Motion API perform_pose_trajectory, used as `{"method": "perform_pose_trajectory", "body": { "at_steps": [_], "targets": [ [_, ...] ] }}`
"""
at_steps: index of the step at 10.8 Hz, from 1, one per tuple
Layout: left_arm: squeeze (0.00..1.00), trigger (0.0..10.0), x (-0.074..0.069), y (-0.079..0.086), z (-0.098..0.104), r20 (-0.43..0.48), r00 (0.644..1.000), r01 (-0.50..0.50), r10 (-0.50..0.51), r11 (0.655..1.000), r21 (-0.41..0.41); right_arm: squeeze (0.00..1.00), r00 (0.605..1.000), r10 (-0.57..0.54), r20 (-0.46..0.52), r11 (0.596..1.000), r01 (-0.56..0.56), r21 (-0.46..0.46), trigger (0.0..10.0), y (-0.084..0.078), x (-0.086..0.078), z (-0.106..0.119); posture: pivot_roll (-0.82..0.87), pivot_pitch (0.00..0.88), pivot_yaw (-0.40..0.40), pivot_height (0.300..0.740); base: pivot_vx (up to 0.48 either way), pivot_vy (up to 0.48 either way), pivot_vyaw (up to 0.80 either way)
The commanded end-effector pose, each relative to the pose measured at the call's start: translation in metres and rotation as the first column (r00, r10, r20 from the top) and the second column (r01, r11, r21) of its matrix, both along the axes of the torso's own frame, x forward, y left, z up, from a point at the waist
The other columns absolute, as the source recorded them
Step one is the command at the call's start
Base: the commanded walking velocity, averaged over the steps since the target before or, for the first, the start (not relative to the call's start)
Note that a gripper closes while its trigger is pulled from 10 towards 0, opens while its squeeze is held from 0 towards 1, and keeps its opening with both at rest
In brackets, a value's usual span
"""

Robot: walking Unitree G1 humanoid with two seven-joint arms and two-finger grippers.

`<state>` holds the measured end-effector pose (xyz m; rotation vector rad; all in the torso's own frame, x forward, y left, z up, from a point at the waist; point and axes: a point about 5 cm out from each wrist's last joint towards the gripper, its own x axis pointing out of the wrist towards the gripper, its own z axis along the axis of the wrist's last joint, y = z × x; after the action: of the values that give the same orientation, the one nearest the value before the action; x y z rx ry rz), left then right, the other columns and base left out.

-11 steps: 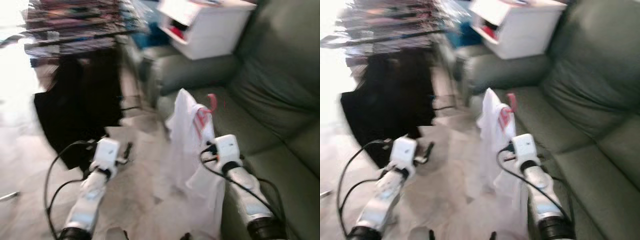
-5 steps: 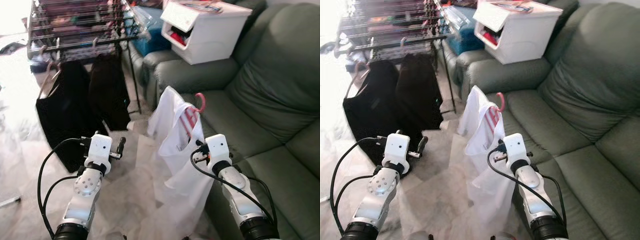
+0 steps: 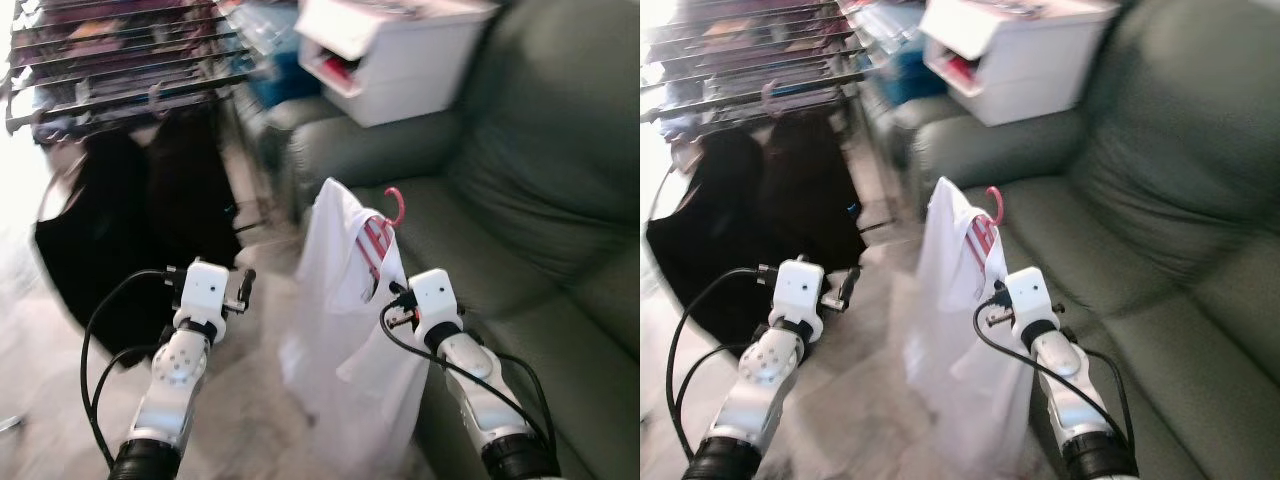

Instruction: Hang hanger

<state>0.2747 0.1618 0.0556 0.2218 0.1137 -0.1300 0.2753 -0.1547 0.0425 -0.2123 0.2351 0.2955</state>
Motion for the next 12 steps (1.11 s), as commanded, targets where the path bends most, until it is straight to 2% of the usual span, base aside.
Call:
{"method": "perform_pose_trajectory", "body": {
  "at_steps": [1, 4, 6, 8, 12],
  "targets": [
    [0.00, 10.0, 0.0016, 0.0070, 0.0005, -0.003, 1.000, -0.025, 0.025, 1.000, 0.011, 0.00, 0.996, 0.036, 0.083, 0.999, -0.037, 0.013, 10.0, 0.0087, 0.0083, 0.0160, -0.04, 0.000, -0.003, 0.740, 0.334, 0.345, 0.00],
    [0.00, 10.0, 0.0044, 0.0088, 0.0026, 0.008, 0.999, -0.048, 0.048, 0.998, 0.033, 0.00, 0.995, 0.051, 0.083, 0.999, -0.052, 0.010, 10.0, 0.0095, 0.0072, 0.0160, -0.04, 0.000, -0.004, 0.740, 0.335, 0.344, 0.00],
    [0.00, 10.0, 0.0058, 0.0105, 0.0010, -0.007, 0.997, -0.076, 0.076, 0.997, 0.026, 0.00, 0.996, 0.048, 0.074, 0.999, -0.048, -0.003, 10.0, 0.0043, 0.0059, 0.0139, -0.05, 0.000, -0.005, 0.740, 0.311, 0.364, 0.00],
    [0.00, 10.0, 0.0069, 0.0067, 0.0037, 0.025, 0.999, -0.047, 0.046, 0.996, 0.072, 0.00, 0.996, 0.048, 0.079, 0.999, -0.048, -0.004, 10.0, 0.0045, 0.0074, 0.0153, -0.05, 0.000, -0.005, 0.740, 0.191, 0.356, 0.00],
    [0.00, 10.0, 0.0066, 0.0008, 0.0027, 0.028, 0.999, -0.045, 0.043, 0.997, 0.065, 0.00, 0.995, 0.049, 0.090, 0.999, -0.047, -0.021, 10.0, 0.0055, 0.0083, 0.0163, -0.05, 0.000, -0.006, 0.740, 0.480, 0.000, 0.00]
  ]
}}
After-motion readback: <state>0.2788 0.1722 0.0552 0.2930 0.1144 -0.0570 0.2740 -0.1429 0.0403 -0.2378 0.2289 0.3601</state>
